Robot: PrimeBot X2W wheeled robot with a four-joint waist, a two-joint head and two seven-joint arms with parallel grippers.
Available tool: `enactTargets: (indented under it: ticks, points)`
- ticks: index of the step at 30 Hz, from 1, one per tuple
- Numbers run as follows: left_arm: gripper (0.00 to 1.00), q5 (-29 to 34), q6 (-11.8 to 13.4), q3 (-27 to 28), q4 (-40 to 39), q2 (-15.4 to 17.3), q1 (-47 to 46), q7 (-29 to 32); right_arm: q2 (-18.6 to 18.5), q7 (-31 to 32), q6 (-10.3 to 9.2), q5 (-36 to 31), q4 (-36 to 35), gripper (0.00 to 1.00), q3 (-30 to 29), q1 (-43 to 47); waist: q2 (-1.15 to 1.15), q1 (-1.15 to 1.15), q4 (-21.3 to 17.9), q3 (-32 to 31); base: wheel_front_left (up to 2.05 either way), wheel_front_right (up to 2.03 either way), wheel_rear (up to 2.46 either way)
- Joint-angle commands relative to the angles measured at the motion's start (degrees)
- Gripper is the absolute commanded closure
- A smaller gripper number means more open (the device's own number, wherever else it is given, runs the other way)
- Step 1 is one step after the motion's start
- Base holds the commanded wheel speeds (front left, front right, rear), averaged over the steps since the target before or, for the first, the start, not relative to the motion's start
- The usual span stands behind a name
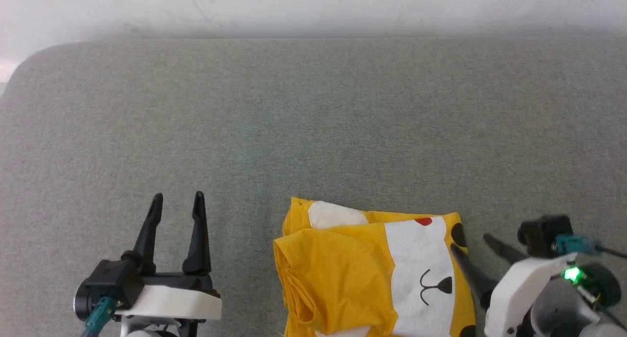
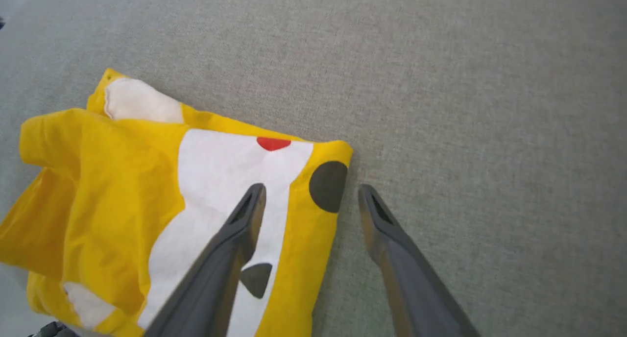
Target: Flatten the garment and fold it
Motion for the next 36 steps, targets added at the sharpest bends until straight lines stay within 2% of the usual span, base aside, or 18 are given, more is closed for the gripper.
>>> enactTargets:
  ticks: [1, 3, 15, 17, 18, 29, 36]
  points:
    - [0.0, 0.7, -0.2, 0.7, -0.8, -0.2, 1.1, -0.3, 0.6, -0.4, -0.05, 1.1, -0.5, 0.0, 0.1, 2.1, 0.0, 0.0, -0.6, -0.1, 0.0, 0.0, 0.0]
    - [0.0, 0.4, 0.2, 1.4, -1.7, -0.2, 1.7, -0.3, -0.1, -0.8, -0.05, 0.9, 0.4, 0.0, 0.5, 3.5, 0.0, 0.0, -1.0, -0.2, 0.0, 0.0, 0.0]
    - [0.0, 1.0, -0.3, 0.9, -2.4, 0.4, 2.4, -0.3, 2.6, -5.1, -0.05, 2.9, 14.4, 0.0, 1.5, 0.2, 0.0, 0.0, 1.2, 0.0, 0.0, 0.0, 0.0]
    - [0.0, 1.1, -0.3, 0.8, -2.4, 0.5, 2.3, -0.3, 2.9, -4.7, -0.05, 3.7, 15.8, 0.8, 2.2, -0.4, 0.0, 0.0, 1.5, 0.1, 0.0, 0.0, 0.0]
    - [0.0, 1.1, -0.3, 0.8, -2.4, 0.5, 2.2, -0.3, 3.2, -4.8, -0.05, 4.1, 16.2, 1.0, 2.2, -0.7, 0.0, 0.0, 1.6, 0.2, 0.0, 0.0, 0.0]
    - [0.0, 1.4, 0.3, 0.5, -3.8, 0.3, 1.0, -0.3, 1.1, -7.4, -0.05, 4.5, 15.2, 1.0, 5.2, -8.0, 0.0, 0.0, -0.9, 1.9, 0.0, 0.0, 0.0]
    - [0.0, 2.2, 0.3, 0.2, -4.6, 1.1, -1.3, -0.3, -3.9, -6.0, -0.05, 4.7, 15.3, 1.0, 5.6, -17.1, 0.0, 0.0, -4.6, 4.1, 0.0, 0.0, 0.0]
